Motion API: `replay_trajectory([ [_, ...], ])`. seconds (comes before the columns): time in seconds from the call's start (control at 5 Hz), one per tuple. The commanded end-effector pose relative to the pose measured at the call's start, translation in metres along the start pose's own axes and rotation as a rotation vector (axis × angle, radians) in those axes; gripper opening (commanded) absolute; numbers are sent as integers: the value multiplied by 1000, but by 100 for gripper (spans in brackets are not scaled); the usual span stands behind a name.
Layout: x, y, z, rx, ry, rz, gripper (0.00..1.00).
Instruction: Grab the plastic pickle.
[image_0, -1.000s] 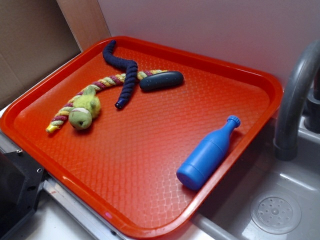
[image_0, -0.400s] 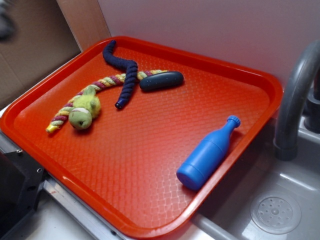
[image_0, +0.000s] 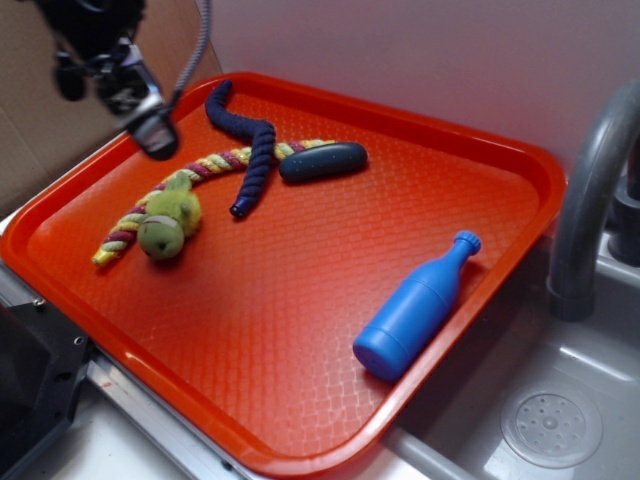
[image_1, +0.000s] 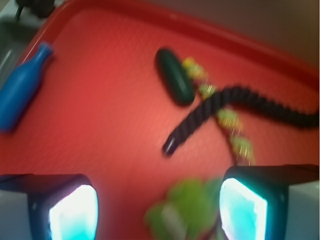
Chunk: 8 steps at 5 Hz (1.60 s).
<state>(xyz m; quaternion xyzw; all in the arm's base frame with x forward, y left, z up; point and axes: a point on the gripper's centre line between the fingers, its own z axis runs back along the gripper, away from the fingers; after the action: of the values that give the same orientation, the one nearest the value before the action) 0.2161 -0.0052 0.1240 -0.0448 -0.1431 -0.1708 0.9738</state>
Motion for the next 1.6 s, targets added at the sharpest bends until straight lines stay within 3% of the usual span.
replay_trajectory([
  [0.0,9,4,7,18,-32,-2,100],
  [0.2,9,4,7,18,-32,-2,100],
  [0.4,38,31,-46,10,47,1,100],
  [0.6,44,37,-77,-26,84,-16,100],
  [0.8,47,33,-104,-26,138,-40,100],
  [1.0,45,10,-105,-12,118,-125,100],
  [1.2,43,-8,-98,164,57,-174,100],
  [1.4,36,-3,-61,138,-37,-197,100],
])
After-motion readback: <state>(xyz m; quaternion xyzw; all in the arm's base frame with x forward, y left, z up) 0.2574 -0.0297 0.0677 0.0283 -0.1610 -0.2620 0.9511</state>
